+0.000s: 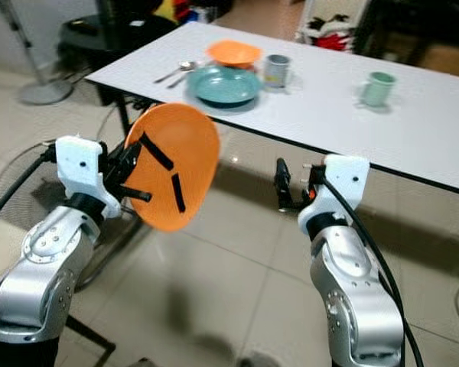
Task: Setting the table
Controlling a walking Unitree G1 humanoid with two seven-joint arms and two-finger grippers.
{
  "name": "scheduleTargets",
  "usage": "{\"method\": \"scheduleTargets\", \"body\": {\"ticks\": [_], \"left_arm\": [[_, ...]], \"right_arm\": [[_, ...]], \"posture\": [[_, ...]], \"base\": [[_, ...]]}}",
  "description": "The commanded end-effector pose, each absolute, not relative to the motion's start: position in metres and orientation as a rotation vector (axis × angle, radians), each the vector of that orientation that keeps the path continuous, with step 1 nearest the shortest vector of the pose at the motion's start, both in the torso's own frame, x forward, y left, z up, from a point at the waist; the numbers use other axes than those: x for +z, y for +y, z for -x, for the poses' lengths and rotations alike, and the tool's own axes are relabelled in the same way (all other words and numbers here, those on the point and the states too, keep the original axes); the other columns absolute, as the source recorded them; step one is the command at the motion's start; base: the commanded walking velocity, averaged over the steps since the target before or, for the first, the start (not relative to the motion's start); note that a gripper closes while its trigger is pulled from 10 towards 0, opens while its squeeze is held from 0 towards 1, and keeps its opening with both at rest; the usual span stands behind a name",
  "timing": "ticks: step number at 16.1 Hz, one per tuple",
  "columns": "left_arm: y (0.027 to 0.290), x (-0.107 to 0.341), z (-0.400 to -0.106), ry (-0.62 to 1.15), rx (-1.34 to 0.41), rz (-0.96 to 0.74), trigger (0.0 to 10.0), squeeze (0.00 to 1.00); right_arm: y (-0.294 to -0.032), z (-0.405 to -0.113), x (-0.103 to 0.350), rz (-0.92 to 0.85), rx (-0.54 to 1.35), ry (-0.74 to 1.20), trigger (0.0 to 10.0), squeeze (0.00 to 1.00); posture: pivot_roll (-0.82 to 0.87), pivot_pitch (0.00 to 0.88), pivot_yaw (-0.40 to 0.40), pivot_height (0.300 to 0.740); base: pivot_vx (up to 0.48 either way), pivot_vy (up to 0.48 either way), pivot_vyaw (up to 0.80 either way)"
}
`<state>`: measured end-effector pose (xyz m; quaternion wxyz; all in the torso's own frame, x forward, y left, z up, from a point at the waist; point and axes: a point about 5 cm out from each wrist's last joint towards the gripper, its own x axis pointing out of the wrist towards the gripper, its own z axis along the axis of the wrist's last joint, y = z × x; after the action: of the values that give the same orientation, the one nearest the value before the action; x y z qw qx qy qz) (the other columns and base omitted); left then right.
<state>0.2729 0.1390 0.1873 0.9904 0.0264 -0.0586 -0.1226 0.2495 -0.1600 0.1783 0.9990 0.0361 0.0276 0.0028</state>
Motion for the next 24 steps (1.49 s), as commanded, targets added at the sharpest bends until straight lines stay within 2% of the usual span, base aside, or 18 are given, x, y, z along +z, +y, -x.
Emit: {"method": "scheduleTargets", "body": {"ticks": [1, 2, 8, 11, 14, 21, 24], "left_arm": [[0.134, 0.197, -0.272, -0.169, -0.265, -0.048, 10.0, 0.00], [0.133, 0.197, -0.271, -0.169, -0.271, -0.049, 10.0, 0.00], [0.132, 0.194, -0.272, -0.164, -0.283, -0.048, 10.0, 0.00], [0.135, 0.191, -0.272, -0.141, -0.280, -0.046, 10.0, 0.00], [0.134, 0.189, -0.271, -0.143, -0.311, -0.056, 10.0, 0.00], [0.128, 0.184, -0.270, -0.121, -0.347, -0.052, 10.0, 0.00], [0.128, 0.184, -0.270, -0.122, -0.352, -0.049, 10.0, 0.00]], "right_arm": [[-0.163, -0.247, 0.173, -0.069, -0.006, 0.090, 10.0, 0.53], [-0.162, -0.246, 0.172, -0.067, 0.000, 0.097, 10.0, 0.00], [-0.161, -0.243, 0.168, -0.011, -0.017, 0.123, 10.0, 0.00], [-0.163, -0.245, 0.168, 0.049, -0.046, 0.110, 10.0, 0.00], [-0.159, -0.243, 0.166, -0.046, -0.001, 0.125, 10.0, 0.00], [-0.160, -0.248, 0.167, -0.061, -0.002, 0.116, 10.0, 0.00], [-0.158, -0.249, 0.169, -0.057, 0.012, 0.105, 10.0, 0.00]], "posture": [[0.09, 0.000, 0.010, 0.727], [0.08, 0.000, 0.011, 0.727], [0.07, 0.000, 0.021, 0.727], [0.07, 0.000, 0.020, 0.727], [0.08, 0.000, 0.023, 0.727], [0.08, 0.000, 0.019, 0.727], [0.08, 0.000, 0.013, 0.727]], "base": [[0.000, -0.289, 0.00], [0.000, -0.292, 0.00], [0.000, -0.299, 0.00], [0.000, 0.000, 0.00], [0.000, 0.000, 0.00], [0.262, 0.000, -0.75], [0.268, 0.000, -0.15]]}}
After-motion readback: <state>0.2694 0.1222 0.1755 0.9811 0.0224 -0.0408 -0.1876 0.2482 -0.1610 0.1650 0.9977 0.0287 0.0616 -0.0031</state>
